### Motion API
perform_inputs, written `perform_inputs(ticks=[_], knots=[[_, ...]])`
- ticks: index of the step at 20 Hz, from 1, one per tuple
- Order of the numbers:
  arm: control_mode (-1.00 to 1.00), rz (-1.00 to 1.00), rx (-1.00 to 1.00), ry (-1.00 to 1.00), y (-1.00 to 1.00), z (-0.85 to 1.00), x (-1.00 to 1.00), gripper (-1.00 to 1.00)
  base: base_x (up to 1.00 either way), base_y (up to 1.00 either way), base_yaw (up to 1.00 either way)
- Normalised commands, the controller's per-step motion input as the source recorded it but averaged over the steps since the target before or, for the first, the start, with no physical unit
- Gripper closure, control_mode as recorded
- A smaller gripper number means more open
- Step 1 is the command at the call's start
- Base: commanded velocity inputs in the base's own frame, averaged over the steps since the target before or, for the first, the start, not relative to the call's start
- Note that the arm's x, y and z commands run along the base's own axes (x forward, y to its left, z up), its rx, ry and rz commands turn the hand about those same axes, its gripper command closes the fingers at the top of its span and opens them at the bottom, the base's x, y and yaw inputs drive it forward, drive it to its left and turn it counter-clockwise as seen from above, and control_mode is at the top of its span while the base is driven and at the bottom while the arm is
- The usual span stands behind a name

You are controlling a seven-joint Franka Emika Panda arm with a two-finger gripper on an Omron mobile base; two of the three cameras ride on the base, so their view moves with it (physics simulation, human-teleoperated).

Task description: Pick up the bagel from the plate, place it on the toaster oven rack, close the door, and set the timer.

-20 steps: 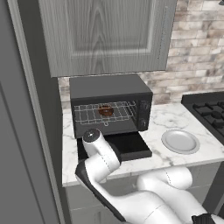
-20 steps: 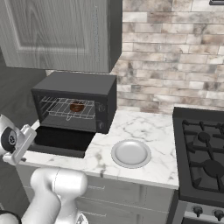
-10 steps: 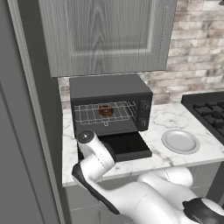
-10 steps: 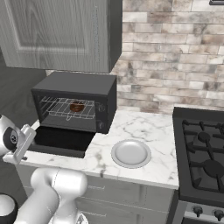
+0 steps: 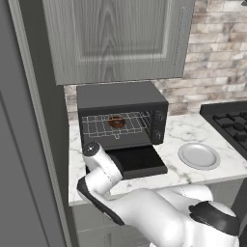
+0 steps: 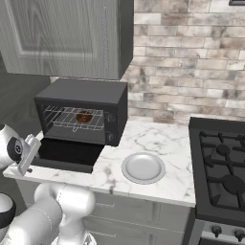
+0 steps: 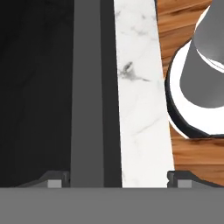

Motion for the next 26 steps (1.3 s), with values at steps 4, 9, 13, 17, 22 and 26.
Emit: perform_inputs(ticks=[4,9,13,17,22,26], knots=[[-1.00,0.00,-0.01,0.00,0.04,-0.27,0.07,-1.00,0.00,0.00,0.00],[-1.00,0.00,-0.02,-0.04,0.00,-0.29,0.01,-1.00,0.00,0.00,0.00],[-1.00,0.00,-0.03,-0.16,0.00,-0.29,0.00,-1.00,0.00,0.00,0.00],[-1.00,0.00,-0.02,-0.24,0.00,-0.14,0.00,-1.00,0.00,0.00,0.00],[-1.00,0.00,0.00,-0.25,0.00,0.00,0.09,-1.00,0.00,0.00,0.00],[-1.00,0.00,0.00,-0.22,0.01,0.04,0.31,-1.00,0.00,0.00,0.00]])
